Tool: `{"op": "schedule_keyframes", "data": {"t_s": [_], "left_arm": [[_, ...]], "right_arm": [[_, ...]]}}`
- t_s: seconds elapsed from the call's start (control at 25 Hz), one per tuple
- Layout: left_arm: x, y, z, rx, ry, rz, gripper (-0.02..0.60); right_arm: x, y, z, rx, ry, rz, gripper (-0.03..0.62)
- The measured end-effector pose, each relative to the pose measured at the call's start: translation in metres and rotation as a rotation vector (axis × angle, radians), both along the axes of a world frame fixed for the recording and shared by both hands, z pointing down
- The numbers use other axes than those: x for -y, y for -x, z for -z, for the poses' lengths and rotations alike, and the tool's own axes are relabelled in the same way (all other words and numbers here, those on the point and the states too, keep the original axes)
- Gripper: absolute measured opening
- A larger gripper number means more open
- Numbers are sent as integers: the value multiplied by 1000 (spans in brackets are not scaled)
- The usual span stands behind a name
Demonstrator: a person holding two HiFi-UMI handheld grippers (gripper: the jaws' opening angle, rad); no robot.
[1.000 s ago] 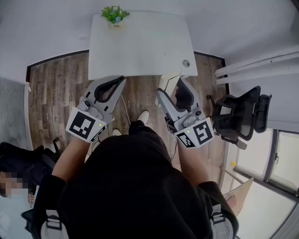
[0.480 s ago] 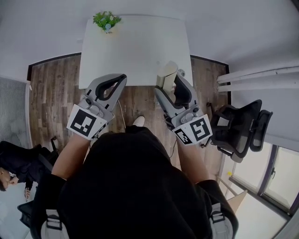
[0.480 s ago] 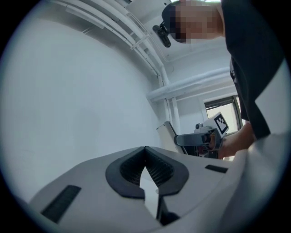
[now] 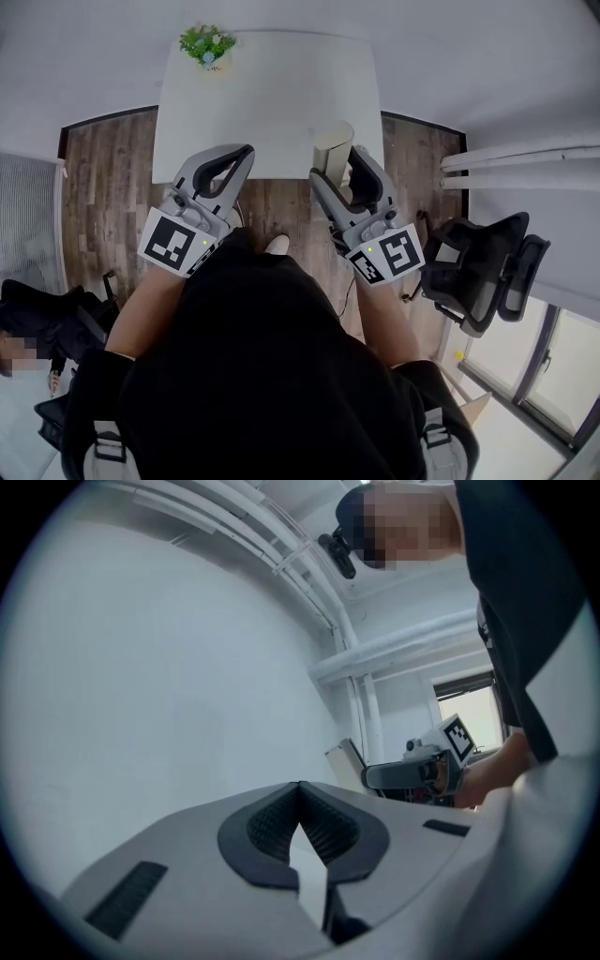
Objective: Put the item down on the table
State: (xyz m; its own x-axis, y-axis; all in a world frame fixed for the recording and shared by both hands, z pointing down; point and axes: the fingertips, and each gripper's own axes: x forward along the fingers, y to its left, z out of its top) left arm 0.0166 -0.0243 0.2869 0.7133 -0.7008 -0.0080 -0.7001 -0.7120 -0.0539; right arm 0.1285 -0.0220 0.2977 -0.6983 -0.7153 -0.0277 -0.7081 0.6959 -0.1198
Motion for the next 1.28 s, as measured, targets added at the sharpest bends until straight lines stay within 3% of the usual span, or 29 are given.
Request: {"op": "schedule_keyframes", "data": {"t_s": [0.68, 1.28], "left_arm": [[95, -2, -50, 11, 24, -58, -6], [163, 12, -122, 7, 79, -96, -6]], "right_arm": [[97, 14, -65, -115, 102, -33, 268], [163, 46, -165, -262, 278, -35, 268]]}}
